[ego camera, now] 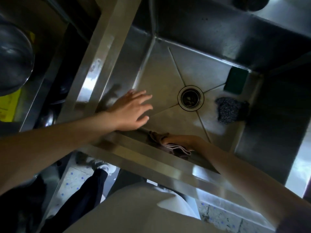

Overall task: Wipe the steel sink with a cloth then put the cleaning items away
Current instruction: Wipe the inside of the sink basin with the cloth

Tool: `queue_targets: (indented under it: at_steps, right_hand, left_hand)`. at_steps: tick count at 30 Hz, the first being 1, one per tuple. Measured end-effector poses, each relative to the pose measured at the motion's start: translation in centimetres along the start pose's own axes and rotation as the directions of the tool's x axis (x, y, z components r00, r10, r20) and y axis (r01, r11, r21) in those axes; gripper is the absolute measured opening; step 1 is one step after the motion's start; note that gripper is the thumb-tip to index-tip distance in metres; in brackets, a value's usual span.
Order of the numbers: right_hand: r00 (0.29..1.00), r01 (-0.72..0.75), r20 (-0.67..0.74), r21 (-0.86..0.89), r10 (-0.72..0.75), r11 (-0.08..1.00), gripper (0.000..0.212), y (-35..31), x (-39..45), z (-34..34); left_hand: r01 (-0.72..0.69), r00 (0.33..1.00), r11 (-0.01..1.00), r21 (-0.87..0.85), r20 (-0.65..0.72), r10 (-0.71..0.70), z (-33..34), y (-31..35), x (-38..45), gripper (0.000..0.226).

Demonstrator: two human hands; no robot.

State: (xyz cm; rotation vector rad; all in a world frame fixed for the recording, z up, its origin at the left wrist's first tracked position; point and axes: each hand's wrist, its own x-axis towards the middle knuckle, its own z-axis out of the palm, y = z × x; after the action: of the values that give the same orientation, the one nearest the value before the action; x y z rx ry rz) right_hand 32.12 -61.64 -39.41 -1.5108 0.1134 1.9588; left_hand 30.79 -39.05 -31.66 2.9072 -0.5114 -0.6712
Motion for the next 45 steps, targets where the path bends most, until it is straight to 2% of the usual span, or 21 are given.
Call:
queue_targets:
  at_steps: [2, 5, 8, 13, 15, 18, 20, 22, 24, 26, 28, 29, 32, 34, 37, 39, 43, 45]
  right_hand:
    - [1.0, 0.022, 0.017, 0.04, -0.023, 0.999, 0.043, 0.5, -0.2, -0.1]
    - [0.999, 0.043, -0.018, 0.129, -0.041, 0.991, 0.038, 1.1, -0.8, -0.2]
    - [0.996, 0.076, -0.049, 0.156, -0.069, 0.985, 0.037, 1.7, -1.2, -0.3]
    - [0.966, 0.258, 0.039, -0.032, -0.256, 0.966, 0.054, 1.3, -2.9, 0.2]
    - [0.958, 0.284, 0.057, -0.03, -0.282, 0.958, 0.058, 1.2, -3.4, 0.4]
    - [0.949, 0.309, 0.076, -0.022, -0.306, 0.951, 0.054, 1.3, -3.7, 0.4]
    - [0.947, 0.312, 0.086, -0.009, -0.31, 0.95, 0.051, 1.2, -3.8, 0.4]
    - [0.945, 0.316, 0.073, 0.022, -0.317, 0.948, 0.055, 1.0, -3.9, 0.6]
    - [0.939, 0.334, 0.065, 0.061, -0.338, 0.941, 0.055, 1.0, -4.0, 0.7]
    - [0.941, 0.328, 0.068, 0.07, -0.333, 0.942, 0.047, 1.0, -4.3, 0.7]
    - [0.948, 0.308, 0.057, 0.066, -0.312, 0.949, 0.031, 1.1, -4.3, 0.4]
    - [0.952, 0.3, 0.044, 0.047, -0.302, 0.953, 0.031, 1.4, -4.0, 0.1]
    - [0.966, 0.257, 0.008, 0.082, -0.258, 0.963, 0.022, 2.2, -3.7, -0.5]
    - [0.981, 0.193, -0.043, 0.071, -0.19, 0.979, 0.029, 2.6, -3.7, -0.9]
    - [0.975, 0.194, -0.077, -0.17, -0.209, 0.966, 0.026, 2.7, -4.1, -1.2]
    - [0.975, 0.192, -0.063, -0.259, -0.215, 0.947, 0.025, 2.4, -4.5, -0.9]
    - [0.987, 0.16, 0.019, -0.256, -0.161, 0.953, 0.039, 3.1, -5.1, -1.0]
    - [0.987, 0.159, 0.072, -0.294, -0.144, 0.942, 0.047, 3.2, -5.5, -1.2]
  left_hand:
    - [0.005, 0.997, 0.994, -0.11, 0.082, 0.004, 1.0, 1.1, -0.1, 0.059]
    - [0.091, 0.99, 0.961, -0.262, 0.132, -0.058, 1.5, 2.1, -0.3, 0.076]
    - [0.134, 0.978, 0.939, -0.316, 0.193, -0.074, 1.6, 2.6, -0.4, 0.08]
    - [0.13, 0.974, 0.94, -0.317, 0.217, -0.062, 1.4, 2.9, -0.6, 0.071]
    - [0.148, 0.965, 0.933, -0.327, 0.253, -0.065, 1.3, 3.1, -0.6, 0.063]
    - [0.18, 0.942, 0.91, -0.375, 0.333, -0.049, 1.4, 3.1, -0.5, 0.053]
    - [0.286, 0.897, 0.816, -0.502, 0.44, -0.043, 1.7, 3.3, 0.1, 0.053]
    - [0.417, 0.828, 0.659, -0.625, 0.56, 0.007, 2.0, 4.4, 1.2, 0.057]
    - [0.486, 0.779, 0.575, -0.658, 0.624, 0.056, 2.3, 5.9, 2.4, 0.055]
    - [0.511, 0.748, 0.591, -0.625, 0.661, 0.052, 2.6, 6.5, 3.3, 0.047]
    - [0.515, 0.745, 0.633, -0.577, 0.668, 0.003, 2.9, 6.2, 3.8, 0.032]
    - [0.52, 0.744, 0.648, -0.556, 0.668, -0.023, 3.1, 5.9, 3.9, 0.024]
    - [0.53, 0.732, 0.656, -0.538, 0.681, -0.032, 3.2, 5.8, 4.0, 0.024]
    - [0.543, 0.722, 0.642, -0.541, 0.691, -0.029, 3.0, 6.2, 4.1, 0.023]
    - [0.573, 0.729, 0.652, -0.496, 0.672, -0.129, 2.9, 6.9, 4.4, 0.041]
    - [0.594, 0.724, 0.669, -0.446, 0.659, -0.204, 3.1, 7.2, 4.6, 0.046]
    - [0.554, 0.704, 0.709, -0.436, 0.7, -0.119, 3.0, 7.0, 4.5, 0.036]
    - [0.542, 0.714, 0.684, -0.488, 0.696, -0.07, 2.9, 6.6, 4.3, 0.028]
